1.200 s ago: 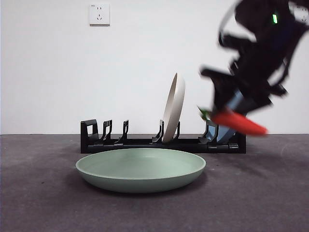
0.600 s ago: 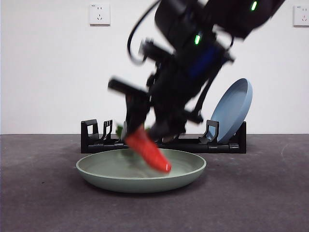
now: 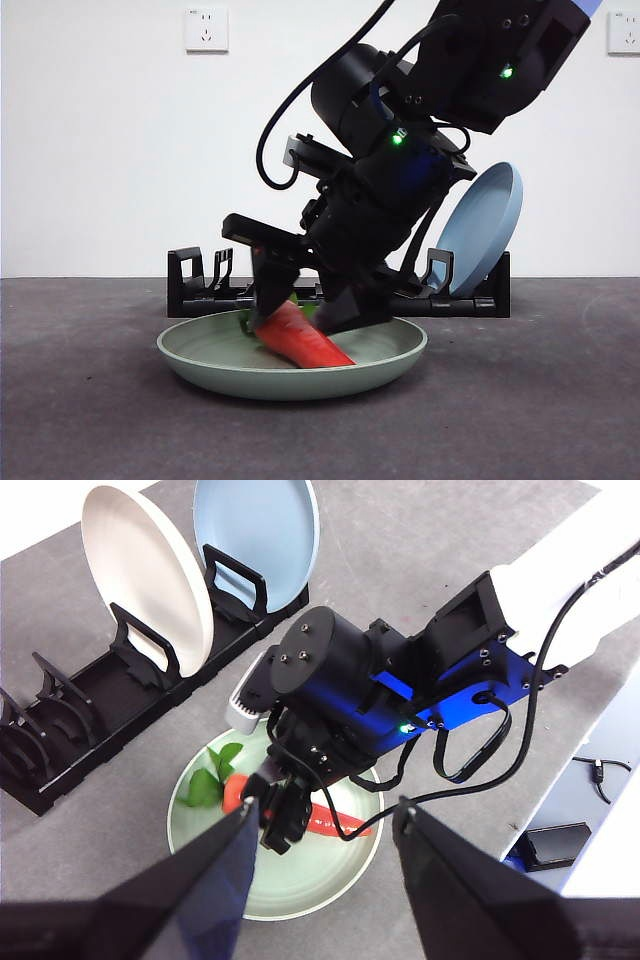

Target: Take the green plate from the plate rack,put the plate on the table,take the carrot from the table,put the carrot in the plate

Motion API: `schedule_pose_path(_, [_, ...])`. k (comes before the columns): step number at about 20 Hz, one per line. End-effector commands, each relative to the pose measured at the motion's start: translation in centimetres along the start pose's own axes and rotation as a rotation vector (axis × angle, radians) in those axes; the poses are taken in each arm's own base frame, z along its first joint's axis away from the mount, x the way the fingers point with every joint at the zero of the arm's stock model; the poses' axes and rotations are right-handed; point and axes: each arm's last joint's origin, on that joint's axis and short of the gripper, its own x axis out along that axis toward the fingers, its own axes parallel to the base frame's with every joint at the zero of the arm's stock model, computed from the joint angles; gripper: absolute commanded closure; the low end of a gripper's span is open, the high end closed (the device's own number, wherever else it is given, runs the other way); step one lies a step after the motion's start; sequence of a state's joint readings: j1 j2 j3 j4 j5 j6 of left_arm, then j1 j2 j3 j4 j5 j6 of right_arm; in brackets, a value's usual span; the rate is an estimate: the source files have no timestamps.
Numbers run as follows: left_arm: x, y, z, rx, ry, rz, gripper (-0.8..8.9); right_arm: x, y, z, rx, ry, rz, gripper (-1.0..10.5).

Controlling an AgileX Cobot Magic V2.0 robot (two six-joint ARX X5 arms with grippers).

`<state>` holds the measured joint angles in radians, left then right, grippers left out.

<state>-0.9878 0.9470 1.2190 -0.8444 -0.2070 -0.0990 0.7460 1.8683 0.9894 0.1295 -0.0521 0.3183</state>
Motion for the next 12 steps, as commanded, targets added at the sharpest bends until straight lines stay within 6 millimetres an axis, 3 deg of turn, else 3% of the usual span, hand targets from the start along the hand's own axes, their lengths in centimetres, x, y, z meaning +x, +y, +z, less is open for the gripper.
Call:
schedule_pose_path(1, [0.1, 0.0, -0.1, -0.004, 0.006, 0.002, 5.85, -1.2, 0.3, 0.5, 0.001, -0.011, 0.006, 3.6])
schedule_pose_path(3, [0.1, 0.0, -0.1, 0.0, 0.008, 0.002, 5.85, -3.3, 0.8, 1.5, -0.01, -0.037, 0.014, 3.6])
schedule_pose_path(7, [0.1, 0.1, -0.5, 0.006, 0.042, 0.007, 5.85, -10.6, 1.7, 3.1, -0.031, -0.041, 0.017, 3.6])
schedule_pose_path(12, [0.0, 0.1, -1.2, 0.02, 0.114, 0.013, 5.91, -21.7, 1.6, 0.9, -0.083, 0.068, -0.015, 3.9])
